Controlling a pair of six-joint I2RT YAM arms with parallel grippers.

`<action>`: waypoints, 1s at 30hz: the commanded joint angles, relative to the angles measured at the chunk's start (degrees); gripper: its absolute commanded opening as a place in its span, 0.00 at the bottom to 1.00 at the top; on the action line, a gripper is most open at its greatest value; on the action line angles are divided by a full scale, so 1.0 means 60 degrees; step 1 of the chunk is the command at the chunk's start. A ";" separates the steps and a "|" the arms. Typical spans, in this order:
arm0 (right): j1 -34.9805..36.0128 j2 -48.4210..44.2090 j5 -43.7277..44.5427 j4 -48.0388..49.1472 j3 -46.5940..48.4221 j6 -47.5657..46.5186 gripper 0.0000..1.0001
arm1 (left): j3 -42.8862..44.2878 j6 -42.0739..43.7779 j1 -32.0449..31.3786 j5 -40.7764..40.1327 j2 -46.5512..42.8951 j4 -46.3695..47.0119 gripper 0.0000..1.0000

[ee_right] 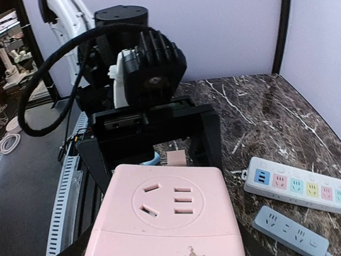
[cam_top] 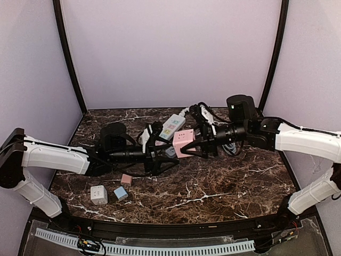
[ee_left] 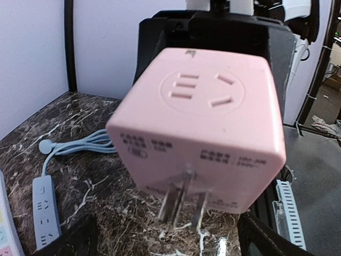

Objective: Insert the plug

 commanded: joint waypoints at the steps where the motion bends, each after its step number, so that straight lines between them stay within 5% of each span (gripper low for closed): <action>1: -0.0044 -0.0660 0.2726 -0.0383 0.0089 0.0720 0.00 | -0.0015 0.0508 0.0070 -0.2145 0.0029 -0.1412 0.90; 12: -0.0123 -0.1207 0.5436 -0.1601 0.0052 0.1689 0.00 | 0.3212 -0.0039 0.0652 -0.3815 0.3114 -0.4778 0.79; 30: -0.0125 -0.1511 0.5420 -0.1695 -0.0315 0.1702 0.00 | 0.6516 -0.0205 0.0926 -0.5166 0.6260 -0.7259 0.69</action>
